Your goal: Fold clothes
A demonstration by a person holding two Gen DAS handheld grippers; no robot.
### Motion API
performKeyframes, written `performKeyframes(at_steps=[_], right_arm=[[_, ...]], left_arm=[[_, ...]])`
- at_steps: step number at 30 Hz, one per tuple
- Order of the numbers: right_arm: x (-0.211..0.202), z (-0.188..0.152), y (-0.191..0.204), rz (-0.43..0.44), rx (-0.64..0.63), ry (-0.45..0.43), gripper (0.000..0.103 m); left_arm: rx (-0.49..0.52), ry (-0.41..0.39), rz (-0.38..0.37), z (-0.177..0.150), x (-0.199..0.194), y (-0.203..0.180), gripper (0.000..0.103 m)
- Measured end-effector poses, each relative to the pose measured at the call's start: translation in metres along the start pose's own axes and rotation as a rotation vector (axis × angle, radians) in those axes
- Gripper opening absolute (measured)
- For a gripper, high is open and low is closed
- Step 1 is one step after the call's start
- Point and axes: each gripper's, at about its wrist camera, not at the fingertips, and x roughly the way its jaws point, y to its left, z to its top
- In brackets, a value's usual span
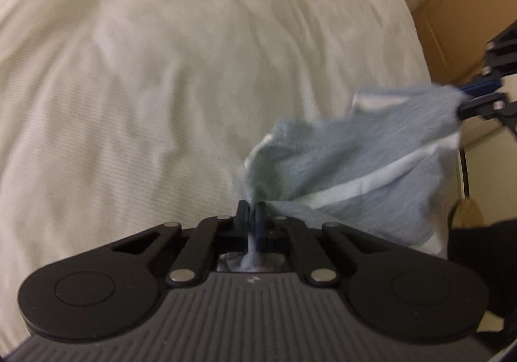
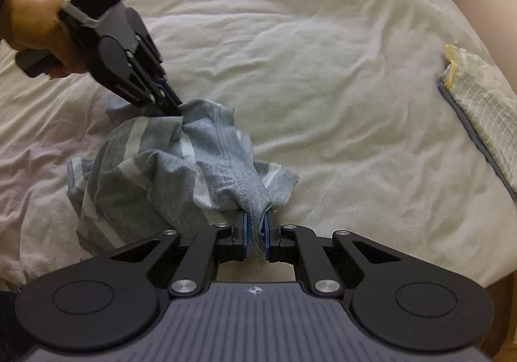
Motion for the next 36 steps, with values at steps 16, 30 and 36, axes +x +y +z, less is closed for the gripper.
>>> performKeyframes(at_steps=[16, 30, 36], right_arm=[[-0.084, 0.161, -0.087, -0.017, -0.159, -0.486, 0.0], [0.03, 0.105, -0.024, 0.198, -0.083, -0.144, 0.029], [0.088, 0.108, -0.013, 0.224, -0.045, -0.057, 0.048]], left_arm=[[-0.302, -0.48, 0.547, 0.012, -0.265, -0.001, 0.0], [-0.407, -0.241, 0.445, -0.069, -0.148, -0.04, 0.009], [-0.456, -0.257, 0.37, -0.063, -0.11, -0.045, 0.026]])
